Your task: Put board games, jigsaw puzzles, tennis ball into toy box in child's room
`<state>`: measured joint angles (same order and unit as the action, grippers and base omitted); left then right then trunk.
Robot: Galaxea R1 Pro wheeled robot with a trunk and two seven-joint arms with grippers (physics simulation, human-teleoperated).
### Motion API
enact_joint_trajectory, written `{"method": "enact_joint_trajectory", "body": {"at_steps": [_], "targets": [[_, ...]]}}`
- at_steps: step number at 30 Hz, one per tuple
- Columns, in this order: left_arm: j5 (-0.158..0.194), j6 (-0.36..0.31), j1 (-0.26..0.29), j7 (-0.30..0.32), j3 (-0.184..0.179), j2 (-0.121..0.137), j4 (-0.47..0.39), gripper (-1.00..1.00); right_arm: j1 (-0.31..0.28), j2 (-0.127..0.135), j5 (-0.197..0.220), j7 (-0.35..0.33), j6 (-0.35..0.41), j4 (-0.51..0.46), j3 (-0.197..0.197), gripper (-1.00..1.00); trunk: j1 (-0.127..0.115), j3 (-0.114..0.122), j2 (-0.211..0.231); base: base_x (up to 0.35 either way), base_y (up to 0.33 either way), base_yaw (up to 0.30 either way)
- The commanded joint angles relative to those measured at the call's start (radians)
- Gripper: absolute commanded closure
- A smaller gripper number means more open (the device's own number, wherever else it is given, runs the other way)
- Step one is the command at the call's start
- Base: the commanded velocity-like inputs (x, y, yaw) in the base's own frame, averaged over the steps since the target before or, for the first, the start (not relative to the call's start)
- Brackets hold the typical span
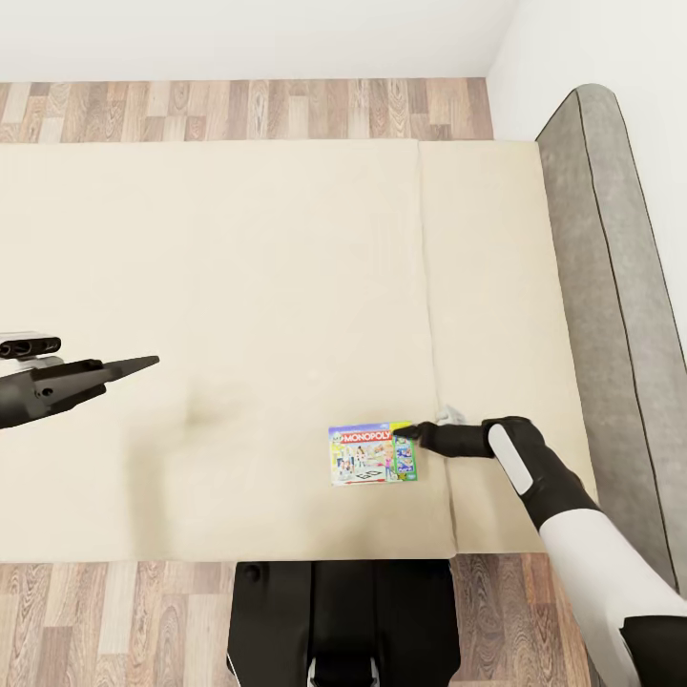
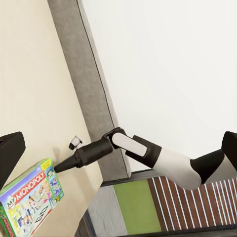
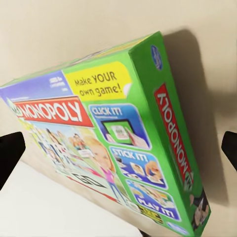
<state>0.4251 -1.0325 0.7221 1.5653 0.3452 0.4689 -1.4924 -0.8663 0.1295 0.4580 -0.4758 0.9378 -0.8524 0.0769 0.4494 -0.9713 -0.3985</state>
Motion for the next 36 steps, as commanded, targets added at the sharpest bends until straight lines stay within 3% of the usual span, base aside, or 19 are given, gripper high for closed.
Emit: {"method": "enact_joint_trajectory", "body": {"at_steps": [1,12,36], "targets": [[-0.001,-0.011,0.000,0.004,0.000,0.000,0.000,-1.00,0.000,0.000,-0.005,-0.005,0.003,0.000,0.008,-1.00,0.001,-0.001,-0.002,0.000,0.000,0.000],[-0.002,-0.011,0.000,0.004,-0.001,0.000,0.000,-1.00,0.000,-0.006,-0.006,0.001,0.010,0.005,0.069,-1.00,0.001,-0.001,-0.002,0.000,0.000,0.000],[-0.001,-0.011,0.000,0.004,-0.002,-0.001,0.000,-1.00,0.000,-0.005,-0.006,0.003,0.011,0.019,0.075,-1.00,0.001,-0.001,-0.002,0.000,0.000,0.000]]}}
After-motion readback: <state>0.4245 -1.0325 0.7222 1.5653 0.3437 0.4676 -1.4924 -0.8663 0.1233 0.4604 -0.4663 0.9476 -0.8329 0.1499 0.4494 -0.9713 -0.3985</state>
